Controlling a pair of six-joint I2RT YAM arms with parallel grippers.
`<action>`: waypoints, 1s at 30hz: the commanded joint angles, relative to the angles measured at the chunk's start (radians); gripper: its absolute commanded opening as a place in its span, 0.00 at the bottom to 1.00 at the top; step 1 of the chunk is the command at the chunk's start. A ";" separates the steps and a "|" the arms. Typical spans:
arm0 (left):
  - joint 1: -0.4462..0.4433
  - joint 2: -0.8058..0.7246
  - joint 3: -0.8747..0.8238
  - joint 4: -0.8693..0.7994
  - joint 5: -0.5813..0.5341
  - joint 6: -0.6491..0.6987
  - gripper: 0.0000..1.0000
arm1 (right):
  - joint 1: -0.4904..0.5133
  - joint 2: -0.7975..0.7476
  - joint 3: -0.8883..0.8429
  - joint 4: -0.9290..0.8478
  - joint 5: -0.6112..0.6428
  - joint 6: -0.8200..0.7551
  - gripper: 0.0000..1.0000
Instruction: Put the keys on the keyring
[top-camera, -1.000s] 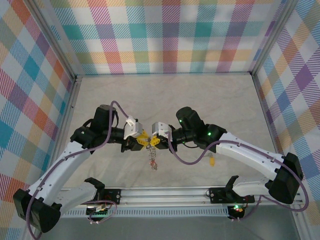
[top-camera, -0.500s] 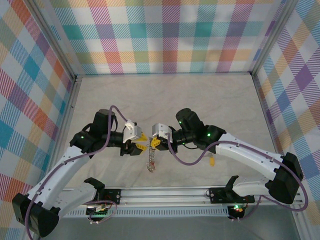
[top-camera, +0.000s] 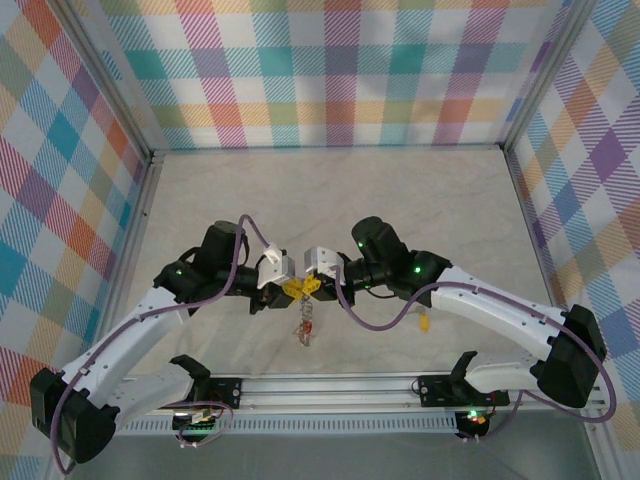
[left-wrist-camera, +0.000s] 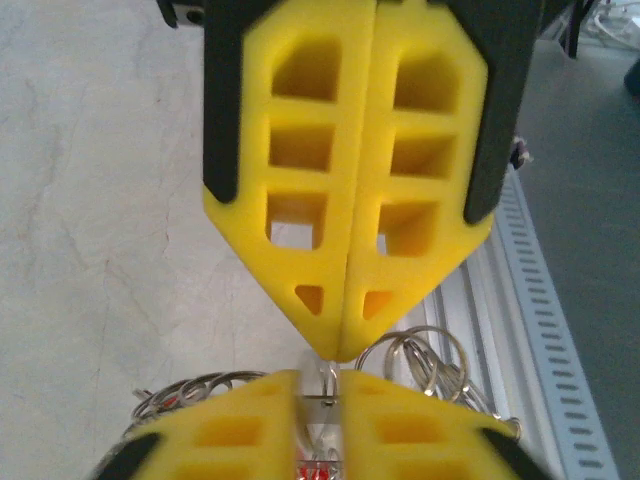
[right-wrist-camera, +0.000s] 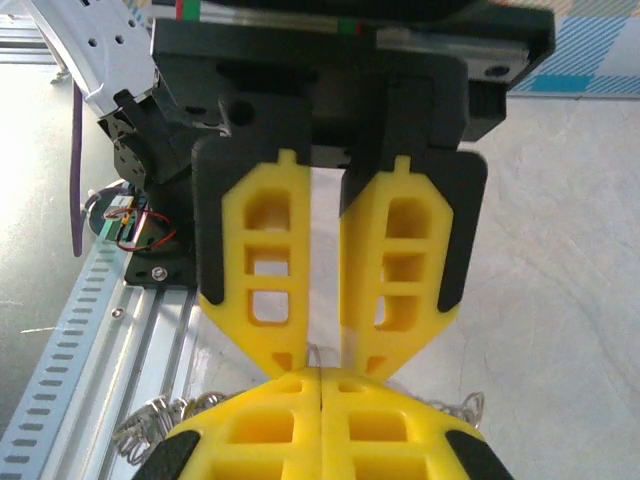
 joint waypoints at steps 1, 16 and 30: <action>-0.008 -0.015 -0.015 0.029 -0.013 0.013 0.01 | 0.007 0.003 0.002 0.034 -0.026 -0.002 0.00; 0.003 -0.003 -0.017 0.044 -0.230 -0.059 0.00 | -0.021 -0.019 -0.018 -0.131 0.179 -0.163 0.22; 0.052 0.035 -0.027 0.122 -0.475 -0.163 0.38 | -0.202 -0.037 -0.075 -0.570 0.428 -0.539 0.34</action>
